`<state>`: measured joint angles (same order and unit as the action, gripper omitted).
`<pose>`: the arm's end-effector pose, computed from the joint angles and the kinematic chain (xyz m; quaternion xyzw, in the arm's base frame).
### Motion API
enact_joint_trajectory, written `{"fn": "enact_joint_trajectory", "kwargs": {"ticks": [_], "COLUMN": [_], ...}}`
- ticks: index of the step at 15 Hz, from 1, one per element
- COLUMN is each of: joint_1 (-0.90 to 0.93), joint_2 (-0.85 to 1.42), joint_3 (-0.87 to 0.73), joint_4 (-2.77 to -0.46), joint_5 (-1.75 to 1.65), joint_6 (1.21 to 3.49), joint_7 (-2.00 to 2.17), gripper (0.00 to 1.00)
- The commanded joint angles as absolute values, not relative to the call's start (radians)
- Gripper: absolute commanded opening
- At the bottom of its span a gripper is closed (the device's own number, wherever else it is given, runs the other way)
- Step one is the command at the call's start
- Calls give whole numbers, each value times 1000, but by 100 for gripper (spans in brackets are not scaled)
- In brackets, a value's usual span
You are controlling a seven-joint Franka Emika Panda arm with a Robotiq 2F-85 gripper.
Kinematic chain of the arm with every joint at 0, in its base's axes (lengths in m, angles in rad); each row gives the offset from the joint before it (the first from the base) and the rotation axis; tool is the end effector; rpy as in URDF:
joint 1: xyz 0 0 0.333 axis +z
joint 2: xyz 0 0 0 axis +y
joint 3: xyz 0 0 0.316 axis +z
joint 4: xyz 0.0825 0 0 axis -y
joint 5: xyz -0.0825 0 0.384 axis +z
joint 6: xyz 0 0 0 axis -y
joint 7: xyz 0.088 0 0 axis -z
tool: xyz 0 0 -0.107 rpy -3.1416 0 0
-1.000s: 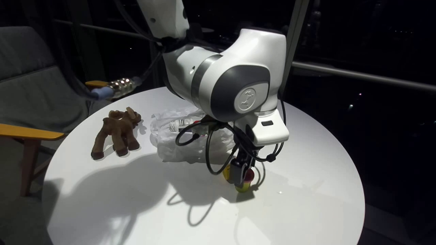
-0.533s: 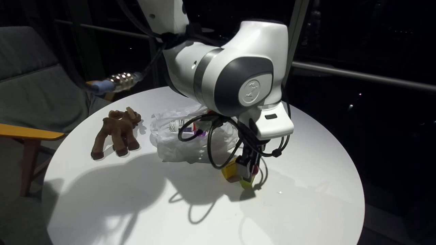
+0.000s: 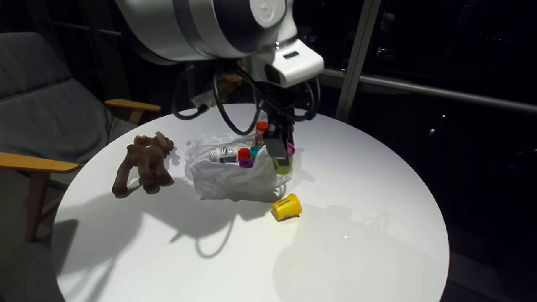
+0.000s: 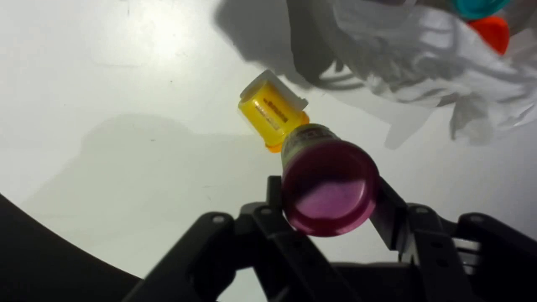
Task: Pick the objects on the table and put them in the plastic bag
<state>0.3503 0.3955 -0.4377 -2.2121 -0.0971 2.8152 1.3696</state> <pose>0.5743 -0.0440 0.2376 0.7809 -0.6052 0.1545 0.0100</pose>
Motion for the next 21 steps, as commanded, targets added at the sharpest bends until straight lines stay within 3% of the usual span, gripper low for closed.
{"fn": "enact_joint_trajectory", "kwargs": {"ticks": [1,8,21], "joint_1": [446,435,473], "joint_2": [316,440,787], "joint_3": [-418,-211,-269], "joint_4": [-2225,-2089,-1828], "joint_5": [-269,-297,-282], "joint_6": [2794,2821,2809], "joint_7": [1476,1501,1486], "gripper": [28,28,28]}}
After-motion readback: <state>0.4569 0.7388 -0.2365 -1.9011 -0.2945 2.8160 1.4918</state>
